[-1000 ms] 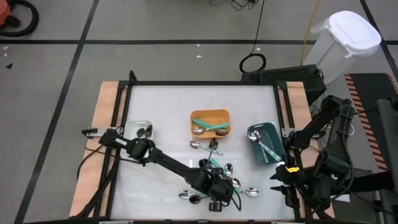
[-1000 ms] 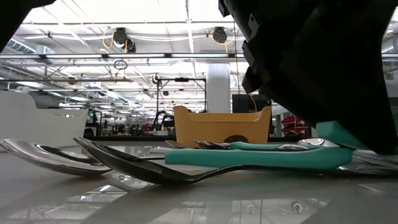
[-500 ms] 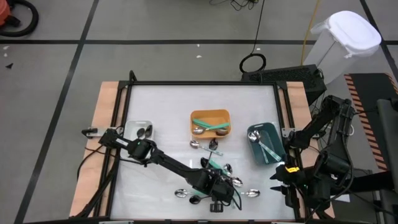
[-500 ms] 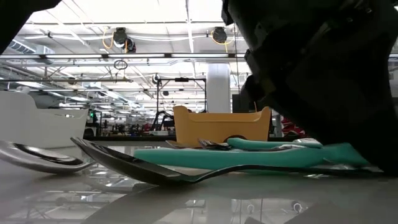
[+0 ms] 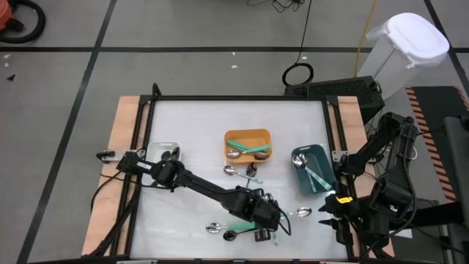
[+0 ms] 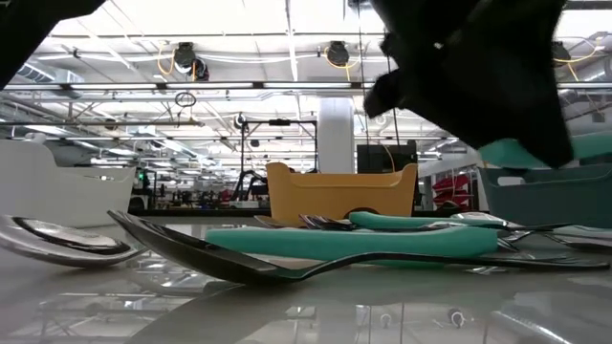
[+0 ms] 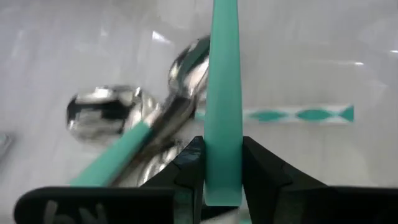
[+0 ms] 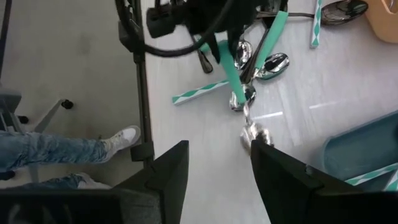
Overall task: Sort silverware by color (type)
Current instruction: Put the green spoon into the orange bin
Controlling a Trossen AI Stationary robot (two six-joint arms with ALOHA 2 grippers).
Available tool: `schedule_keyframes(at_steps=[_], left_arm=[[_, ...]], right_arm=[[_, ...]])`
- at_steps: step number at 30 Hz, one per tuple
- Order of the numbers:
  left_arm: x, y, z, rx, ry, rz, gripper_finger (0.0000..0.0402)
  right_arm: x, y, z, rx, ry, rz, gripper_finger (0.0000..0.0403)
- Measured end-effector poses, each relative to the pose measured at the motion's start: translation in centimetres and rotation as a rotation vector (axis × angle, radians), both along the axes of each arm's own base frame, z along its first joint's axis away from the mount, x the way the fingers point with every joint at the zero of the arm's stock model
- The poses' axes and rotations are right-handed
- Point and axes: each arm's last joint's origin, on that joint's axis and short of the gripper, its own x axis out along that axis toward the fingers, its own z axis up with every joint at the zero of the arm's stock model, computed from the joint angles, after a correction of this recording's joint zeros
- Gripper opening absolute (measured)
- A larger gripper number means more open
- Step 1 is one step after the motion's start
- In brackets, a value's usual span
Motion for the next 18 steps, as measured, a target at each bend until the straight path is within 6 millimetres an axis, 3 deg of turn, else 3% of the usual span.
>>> schedule_keyframes(at_steps=[6,11,18], left_arm=[[-0.3,0.0,1.1,-0.064,-0.009,0.096,0.0078],[-0.7,0.7,3.5,-0.067,-0.055,0.193,0.0078],[-1.7,3.0,6.5,-0.005,-0.068,0.286,0.0078]], right_arm=[[-0.1,0.0,0.1,0.018,0.004,-0.011,0.0166],[-0.4,-0.2,0.3,0.022,-0.002,-0.006,0.0166],[-0.4,-0.2,0.3,0.008,-0.006,0.010,0.0166]])
